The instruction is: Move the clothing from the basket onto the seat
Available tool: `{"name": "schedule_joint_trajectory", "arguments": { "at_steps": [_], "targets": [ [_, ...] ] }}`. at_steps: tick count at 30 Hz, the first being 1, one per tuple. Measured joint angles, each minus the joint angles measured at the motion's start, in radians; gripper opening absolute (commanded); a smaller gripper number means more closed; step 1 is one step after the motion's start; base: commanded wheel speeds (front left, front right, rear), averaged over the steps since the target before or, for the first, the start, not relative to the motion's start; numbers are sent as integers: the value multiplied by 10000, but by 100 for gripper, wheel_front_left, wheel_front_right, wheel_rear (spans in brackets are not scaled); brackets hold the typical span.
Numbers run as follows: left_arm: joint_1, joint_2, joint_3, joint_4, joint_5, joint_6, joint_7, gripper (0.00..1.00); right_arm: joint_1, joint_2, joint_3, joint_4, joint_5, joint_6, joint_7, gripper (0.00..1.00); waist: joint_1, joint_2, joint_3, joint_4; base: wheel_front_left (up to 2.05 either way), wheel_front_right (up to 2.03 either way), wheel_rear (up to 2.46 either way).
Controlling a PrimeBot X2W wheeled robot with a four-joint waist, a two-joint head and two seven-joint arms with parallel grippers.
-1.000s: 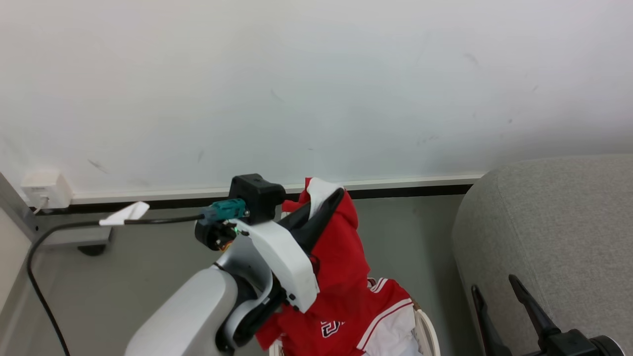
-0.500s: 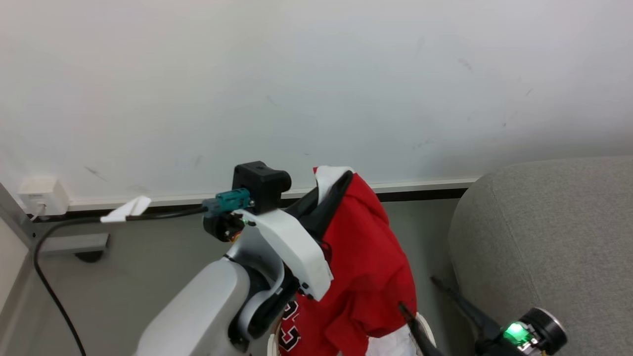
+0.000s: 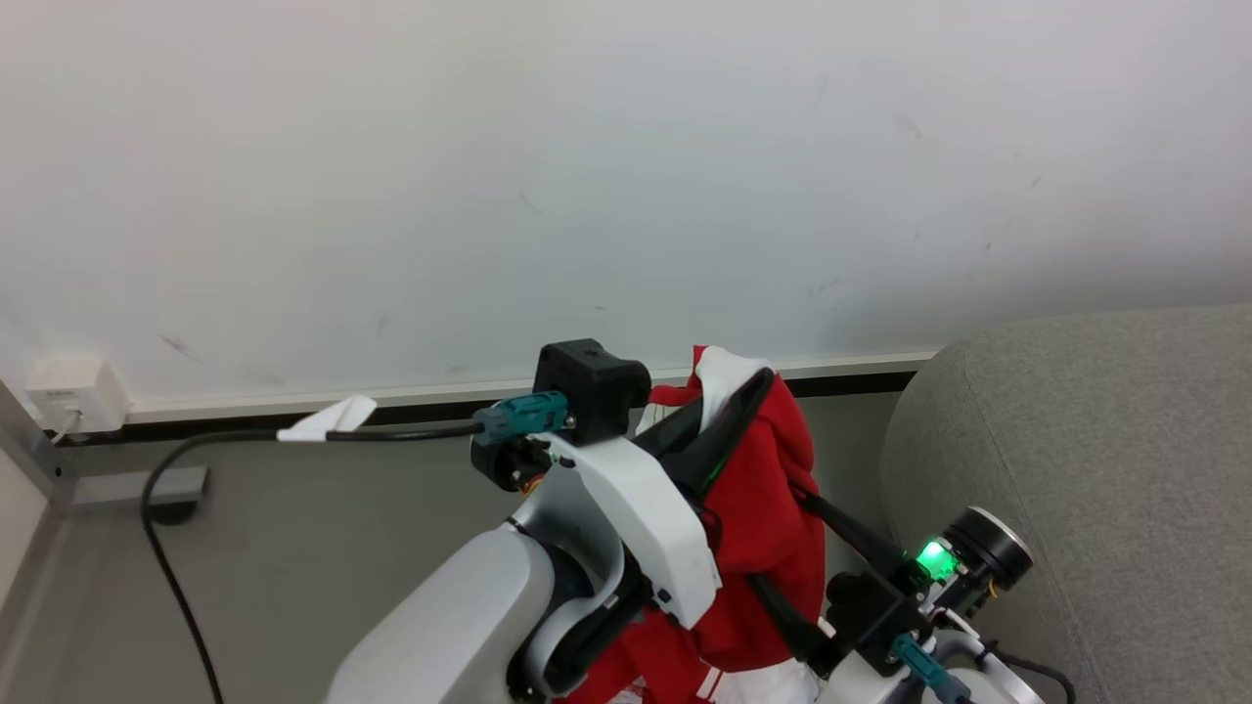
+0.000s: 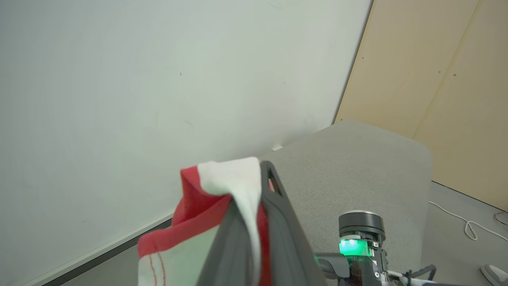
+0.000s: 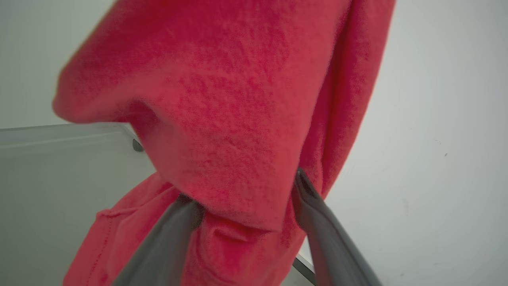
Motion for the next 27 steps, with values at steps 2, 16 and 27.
{"name": "schedule_joint_trajectory", "arguments": {
  "at_steps": [2, 16, 27],
  "targets": [
    [-25, -67, -59, 29, -19, -33, 0, 0, -411, 174, 67, 508, -4, 0, -2, 100, 0, 0, 1, 20, 0, 0, 0],
    [-13, 13, -69, 859, 90, 127, -378, 47, -1011, 485, -217, 1241, 1154, 0, 0, 0, 0, 0, -12, 248, 0, 0, 0],
    [469, 311, -209, 1728, 520, -224, -1944, 100, -646, -226, -1400, 328, 1469, 0, 2, 0, 0, 0, 58, -13, 0, 0, 0]
  ]
}}
